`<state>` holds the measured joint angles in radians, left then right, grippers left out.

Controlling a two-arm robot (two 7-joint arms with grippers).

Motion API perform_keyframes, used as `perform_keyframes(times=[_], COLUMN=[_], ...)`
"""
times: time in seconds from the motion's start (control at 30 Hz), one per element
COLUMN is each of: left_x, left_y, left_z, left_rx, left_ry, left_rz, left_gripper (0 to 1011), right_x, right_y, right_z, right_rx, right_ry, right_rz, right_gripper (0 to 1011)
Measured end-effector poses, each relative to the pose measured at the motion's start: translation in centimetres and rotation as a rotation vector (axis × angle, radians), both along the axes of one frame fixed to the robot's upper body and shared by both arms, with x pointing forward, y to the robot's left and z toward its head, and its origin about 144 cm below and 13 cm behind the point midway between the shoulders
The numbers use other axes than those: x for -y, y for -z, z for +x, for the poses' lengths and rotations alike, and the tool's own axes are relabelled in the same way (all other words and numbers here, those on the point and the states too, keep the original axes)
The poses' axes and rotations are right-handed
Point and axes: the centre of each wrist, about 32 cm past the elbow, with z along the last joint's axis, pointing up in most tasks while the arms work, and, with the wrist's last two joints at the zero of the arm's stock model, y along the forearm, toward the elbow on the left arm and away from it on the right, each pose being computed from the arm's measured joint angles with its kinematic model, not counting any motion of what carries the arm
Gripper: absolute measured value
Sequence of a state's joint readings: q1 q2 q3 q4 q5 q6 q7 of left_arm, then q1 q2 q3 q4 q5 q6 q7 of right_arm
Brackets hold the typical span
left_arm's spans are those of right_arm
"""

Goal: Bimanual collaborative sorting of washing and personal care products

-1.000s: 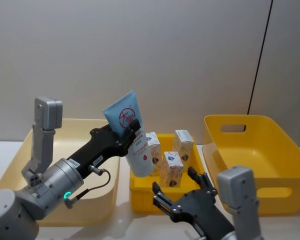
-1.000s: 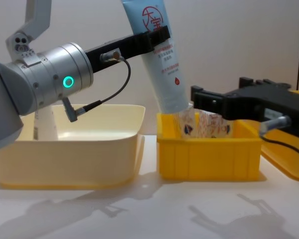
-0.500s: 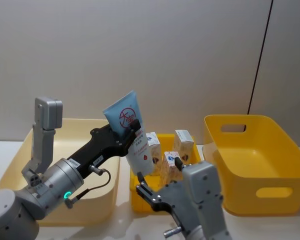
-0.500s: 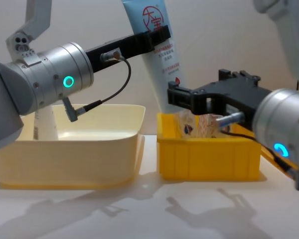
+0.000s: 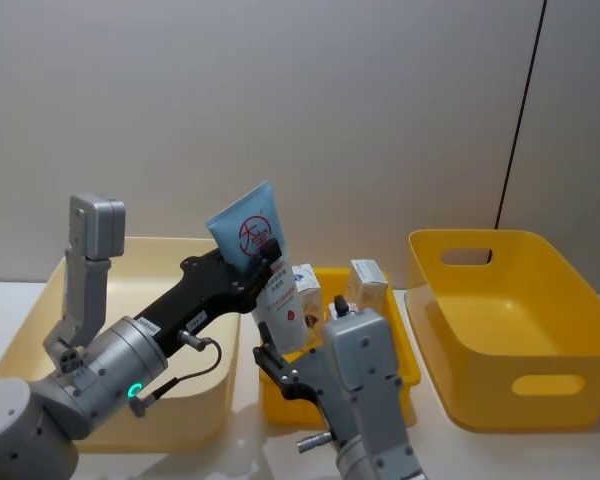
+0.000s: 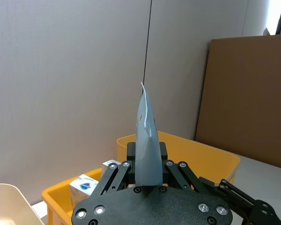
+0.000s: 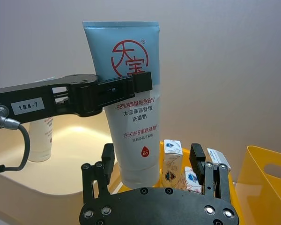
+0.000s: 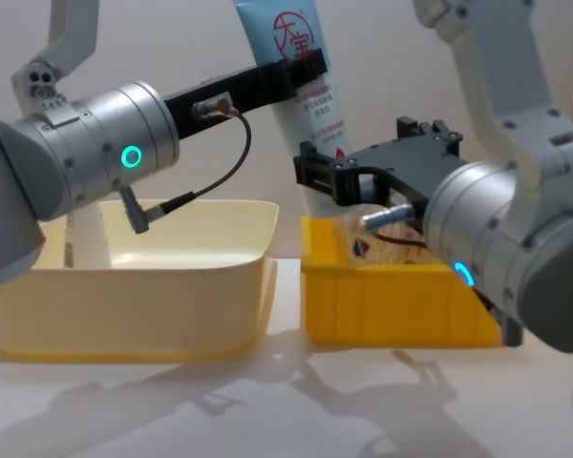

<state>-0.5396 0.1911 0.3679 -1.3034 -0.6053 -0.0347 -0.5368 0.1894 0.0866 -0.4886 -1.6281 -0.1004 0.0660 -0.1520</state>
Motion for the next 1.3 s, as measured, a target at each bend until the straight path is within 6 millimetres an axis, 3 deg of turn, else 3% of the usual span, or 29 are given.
perform_keyframes(times=[1.3], left_x=[0.0], left_y=[0.0], left_z=[0.0], left_rx=[0.000], left_ry=[0.000], left_rz=[0.000], left_gripper=[246], right_x=[-3.0], right_y=[1.1], right_z=[3.5], right_rx=[0.004], right_ry=[0.067], right_rz=[-0.033], right_gripper=[1000])
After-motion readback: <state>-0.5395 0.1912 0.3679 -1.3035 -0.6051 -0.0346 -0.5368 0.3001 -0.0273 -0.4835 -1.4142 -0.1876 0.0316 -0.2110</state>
